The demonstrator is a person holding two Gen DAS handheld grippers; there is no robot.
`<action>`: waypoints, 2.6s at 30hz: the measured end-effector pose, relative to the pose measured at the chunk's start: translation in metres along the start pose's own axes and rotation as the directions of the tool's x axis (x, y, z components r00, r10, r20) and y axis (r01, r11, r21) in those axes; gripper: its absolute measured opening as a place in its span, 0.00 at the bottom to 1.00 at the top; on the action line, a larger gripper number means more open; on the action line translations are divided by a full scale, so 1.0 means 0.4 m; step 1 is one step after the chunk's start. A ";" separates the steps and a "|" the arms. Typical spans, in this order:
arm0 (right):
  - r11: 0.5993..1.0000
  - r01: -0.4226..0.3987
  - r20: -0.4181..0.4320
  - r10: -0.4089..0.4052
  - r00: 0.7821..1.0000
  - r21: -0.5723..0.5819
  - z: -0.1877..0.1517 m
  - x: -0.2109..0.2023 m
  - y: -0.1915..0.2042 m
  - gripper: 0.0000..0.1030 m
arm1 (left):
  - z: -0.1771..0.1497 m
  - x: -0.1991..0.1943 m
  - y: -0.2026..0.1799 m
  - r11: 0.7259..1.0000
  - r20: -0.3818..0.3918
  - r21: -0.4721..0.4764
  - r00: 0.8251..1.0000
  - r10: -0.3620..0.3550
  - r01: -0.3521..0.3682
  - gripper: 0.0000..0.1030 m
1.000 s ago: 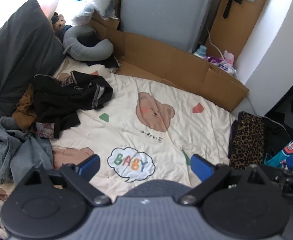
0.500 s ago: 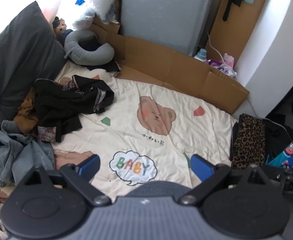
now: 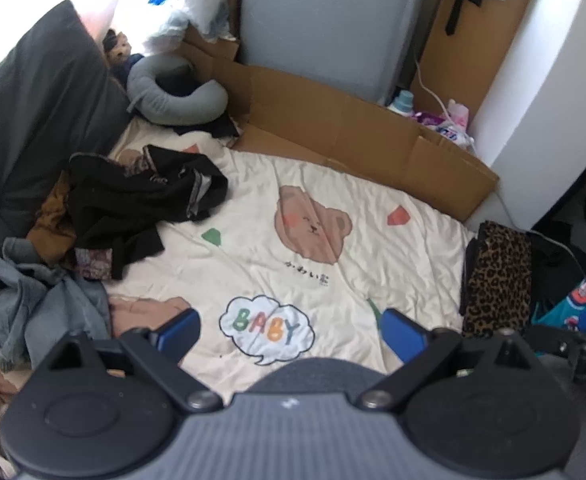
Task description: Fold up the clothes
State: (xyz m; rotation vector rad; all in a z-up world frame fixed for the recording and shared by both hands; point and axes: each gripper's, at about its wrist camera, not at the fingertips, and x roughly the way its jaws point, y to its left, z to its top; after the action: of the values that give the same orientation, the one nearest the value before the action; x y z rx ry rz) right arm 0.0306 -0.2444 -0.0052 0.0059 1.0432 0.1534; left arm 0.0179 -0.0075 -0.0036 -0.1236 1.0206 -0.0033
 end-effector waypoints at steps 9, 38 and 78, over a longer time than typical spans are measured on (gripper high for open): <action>0.999 -0.039 -0.025 0.040 0.999 0.037 0.012 -0.005 -0.023 1.00 | 0.006 -0.003 0.016 0.999 -0.015 -0.034 0.999 -0.034 0.034 0.98; 0.994 -0.105 0.076 0.104 0.992 0.008 0.142 -0.097 -0.016 1.00 | 0.130 -0.107 0.195 0.994 0.131 -0.110 0.991 0.033 -0.019 0.99; 0.976 -0.201 0.106 0.210 0.972 -0.086 0.408 0.231 0.018 1.00 | 0.203 0.127 0.563 0.961 0.229 -0.248 0.957 0.177 -0.118 0.90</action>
State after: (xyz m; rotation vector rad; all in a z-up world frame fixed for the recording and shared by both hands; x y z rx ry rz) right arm 0.2158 -0.2140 -0.0018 0.0549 0.9207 0.3765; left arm 0.1010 0.2214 -0.0283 -0.2543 0.7734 0.2646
